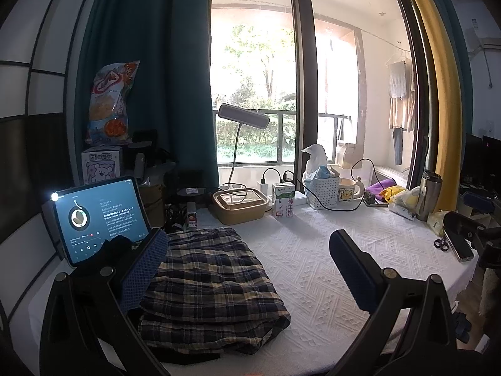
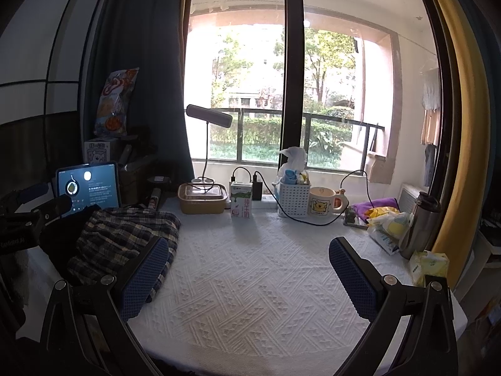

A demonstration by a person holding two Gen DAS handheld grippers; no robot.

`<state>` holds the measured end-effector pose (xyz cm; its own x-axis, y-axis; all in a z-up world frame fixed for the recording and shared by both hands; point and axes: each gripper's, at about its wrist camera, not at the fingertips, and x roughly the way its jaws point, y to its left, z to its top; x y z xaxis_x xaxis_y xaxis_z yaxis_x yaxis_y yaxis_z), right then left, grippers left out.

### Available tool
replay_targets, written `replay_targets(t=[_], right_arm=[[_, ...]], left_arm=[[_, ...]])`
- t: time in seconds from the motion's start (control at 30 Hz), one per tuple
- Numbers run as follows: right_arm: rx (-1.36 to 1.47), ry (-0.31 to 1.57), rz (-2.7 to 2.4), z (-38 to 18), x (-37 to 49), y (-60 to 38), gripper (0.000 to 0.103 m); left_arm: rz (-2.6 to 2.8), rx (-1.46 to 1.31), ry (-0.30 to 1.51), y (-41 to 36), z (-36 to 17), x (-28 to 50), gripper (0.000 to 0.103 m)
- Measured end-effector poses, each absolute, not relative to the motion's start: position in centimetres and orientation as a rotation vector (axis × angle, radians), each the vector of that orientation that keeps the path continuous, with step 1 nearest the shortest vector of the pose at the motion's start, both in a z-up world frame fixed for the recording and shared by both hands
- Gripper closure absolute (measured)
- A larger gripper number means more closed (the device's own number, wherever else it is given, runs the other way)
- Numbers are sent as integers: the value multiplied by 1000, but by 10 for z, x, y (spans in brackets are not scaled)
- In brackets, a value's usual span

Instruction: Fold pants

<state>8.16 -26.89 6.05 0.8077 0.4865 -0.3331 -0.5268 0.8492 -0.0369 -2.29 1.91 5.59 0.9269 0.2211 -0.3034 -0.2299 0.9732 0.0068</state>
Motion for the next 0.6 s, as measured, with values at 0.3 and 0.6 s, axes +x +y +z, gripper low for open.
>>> replay_targets(t=[0.3, 0.6], right_arm=[[-128, 324, 548, 60, 83, -271, 0], [-134, 324, 555, 59, 84, -271, 0]], left_arm=[[236, -26, 311, 17, 55, -23, 1], [240, -30, 312, 18, 55, -23, 1]])
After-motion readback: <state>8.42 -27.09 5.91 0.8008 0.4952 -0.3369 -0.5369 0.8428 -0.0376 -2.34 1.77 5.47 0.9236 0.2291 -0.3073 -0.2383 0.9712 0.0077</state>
